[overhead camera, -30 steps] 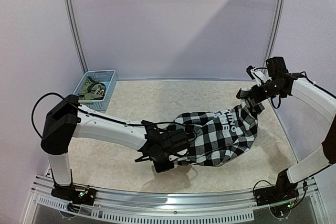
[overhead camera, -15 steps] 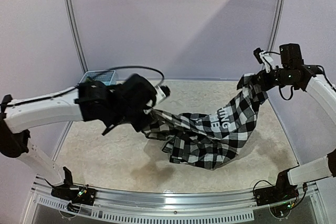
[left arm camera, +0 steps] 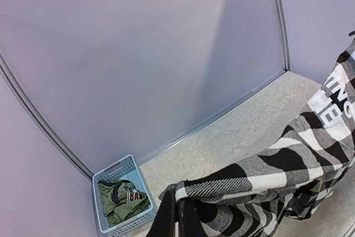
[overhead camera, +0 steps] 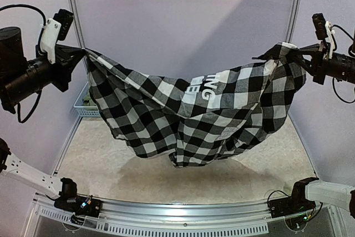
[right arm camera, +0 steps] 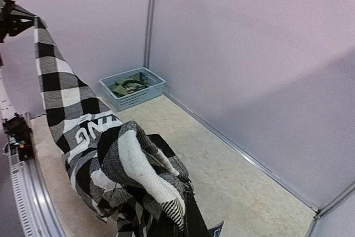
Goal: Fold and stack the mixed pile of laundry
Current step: Pick up the crumpled shirt from the center of the board, then flatten out the crumpled shirt at the center of the board.
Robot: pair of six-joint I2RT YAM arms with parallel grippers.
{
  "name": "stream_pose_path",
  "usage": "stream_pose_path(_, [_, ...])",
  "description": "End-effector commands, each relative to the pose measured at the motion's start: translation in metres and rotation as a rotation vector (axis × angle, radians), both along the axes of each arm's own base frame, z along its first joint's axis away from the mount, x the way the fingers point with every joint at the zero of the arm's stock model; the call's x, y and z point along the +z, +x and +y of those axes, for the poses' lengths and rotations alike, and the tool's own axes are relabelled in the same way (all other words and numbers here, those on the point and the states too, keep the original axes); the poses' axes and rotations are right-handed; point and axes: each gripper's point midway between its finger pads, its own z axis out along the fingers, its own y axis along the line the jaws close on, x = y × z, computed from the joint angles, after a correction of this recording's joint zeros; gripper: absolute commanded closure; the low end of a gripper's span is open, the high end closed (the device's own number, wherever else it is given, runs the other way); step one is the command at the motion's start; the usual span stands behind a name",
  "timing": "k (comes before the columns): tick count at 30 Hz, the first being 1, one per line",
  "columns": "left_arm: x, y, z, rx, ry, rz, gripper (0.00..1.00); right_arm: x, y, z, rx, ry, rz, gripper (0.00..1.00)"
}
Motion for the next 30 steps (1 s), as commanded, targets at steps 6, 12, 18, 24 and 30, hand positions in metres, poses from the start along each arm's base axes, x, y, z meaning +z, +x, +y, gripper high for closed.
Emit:
stream_pose_path(6, [0.021, 0.010, -0.003, 0.177, 0.152, -0.166, 1.00, 0.001, -0.028, 0.012, 0.139, 0.070, 0.085, 1.00])
stream_pose_path(12, [-0.059, 0.068, 0.009, 0.248, 0.178, 0.013, 1.00, -0.081, 0.046, -0.005, -0.061, 0.081, 0.267, 1.00])
stream_pose_path(18, [-0.194, 0.117, -0.026, 0.214, 0.223, 0.295, 1.00, -0.208, 0.096, -0.043, -0.349, 0.010, 0.464, 1.00])
stream_pose_path(24, [-0.256, 0.203, -0.040, 0.272, 0.188, 0.436, 1.00, -0.281, 0.146, -0.119, -0.639, -0.014, 0.602, 1.00])
stream_pose_path(30, [-0.305, 0.289, -0.053, 0.340, 0.254, 0.566, 1.00, -0.318, 0.200, -0.150, -0.727, -0.001, 0.751, 0.63])
